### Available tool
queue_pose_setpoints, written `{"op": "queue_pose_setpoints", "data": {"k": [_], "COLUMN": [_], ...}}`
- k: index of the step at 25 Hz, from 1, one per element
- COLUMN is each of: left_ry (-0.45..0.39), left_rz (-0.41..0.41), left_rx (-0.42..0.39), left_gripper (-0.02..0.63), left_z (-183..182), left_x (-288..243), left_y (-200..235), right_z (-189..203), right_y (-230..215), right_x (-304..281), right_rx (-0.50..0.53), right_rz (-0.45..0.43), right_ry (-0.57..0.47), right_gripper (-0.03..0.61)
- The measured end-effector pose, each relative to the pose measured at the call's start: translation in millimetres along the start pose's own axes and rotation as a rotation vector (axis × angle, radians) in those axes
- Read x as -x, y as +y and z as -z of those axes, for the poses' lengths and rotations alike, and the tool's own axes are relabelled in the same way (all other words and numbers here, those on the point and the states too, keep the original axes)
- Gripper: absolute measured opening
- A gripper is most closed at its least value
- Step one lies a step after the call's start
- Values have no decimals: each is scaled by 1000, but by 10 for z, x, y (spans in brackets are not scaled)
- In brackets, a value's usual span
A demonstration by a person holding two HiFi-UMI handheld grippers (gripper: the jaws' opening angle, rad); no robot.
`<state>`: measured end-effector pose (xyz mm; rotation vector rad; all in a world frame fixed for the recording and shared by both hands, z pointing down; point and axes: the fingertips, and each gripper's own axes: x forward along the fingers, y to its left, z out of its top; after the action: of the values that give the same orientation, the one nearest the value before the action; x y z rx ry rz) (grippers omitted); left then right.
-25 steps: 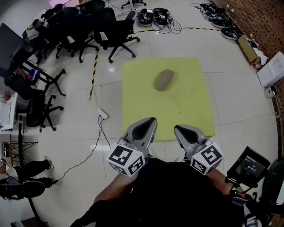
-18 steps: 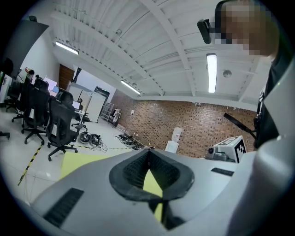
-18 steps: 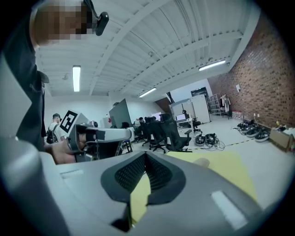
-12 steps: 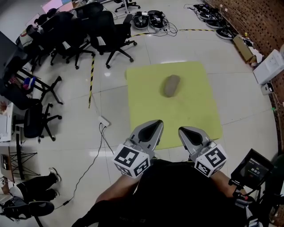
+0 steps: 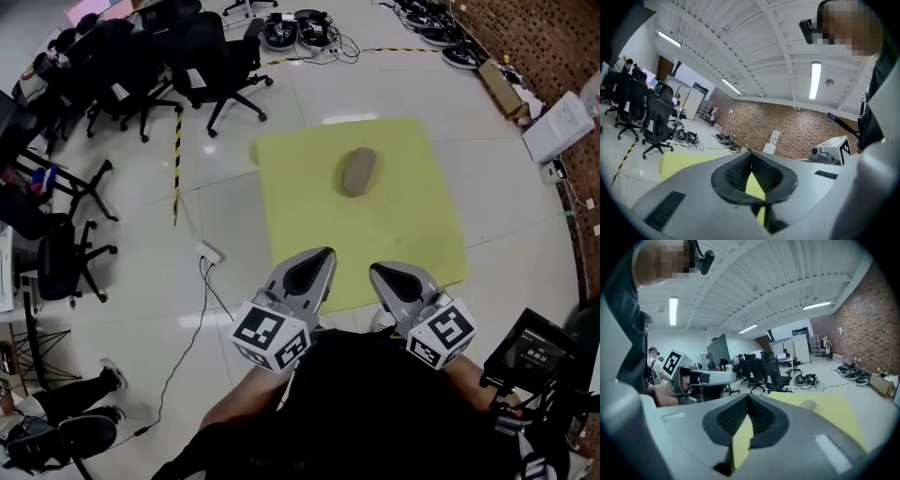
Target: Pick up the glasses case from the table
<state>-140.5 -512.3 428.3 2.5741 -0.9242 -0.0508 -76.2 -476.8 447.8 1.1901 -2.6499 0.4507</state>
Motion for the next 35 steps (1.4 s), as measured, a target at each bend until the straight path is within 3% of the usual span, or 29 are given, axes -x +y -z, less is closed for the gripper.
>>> {"op": "queue_pose_setpoints", "data": {"k": [8,13,21,35], "left_ry": [11,6,-8,45], "left_rz": [8,-36,-100,-333], "left_rx": [-10,-16,-33,-113], "left_gripper": [6,6,6,6], "left_z": [70,-16,58,-39], "left_x": [-295,-608,-622,-1400], "left_y": [-104,-98,-245,-260], "right_z": [8,-127,-20,-112], "right_y": [-278,-595,-640,-1633], "right_x": [110,58,139,365], "right_rx": [-13,2,-17,-108], "right_rz": [10,-44,-111,-255], "right_ry": [-17,-24,-40,-63], "right_gripper": [2,2,2,2]}}
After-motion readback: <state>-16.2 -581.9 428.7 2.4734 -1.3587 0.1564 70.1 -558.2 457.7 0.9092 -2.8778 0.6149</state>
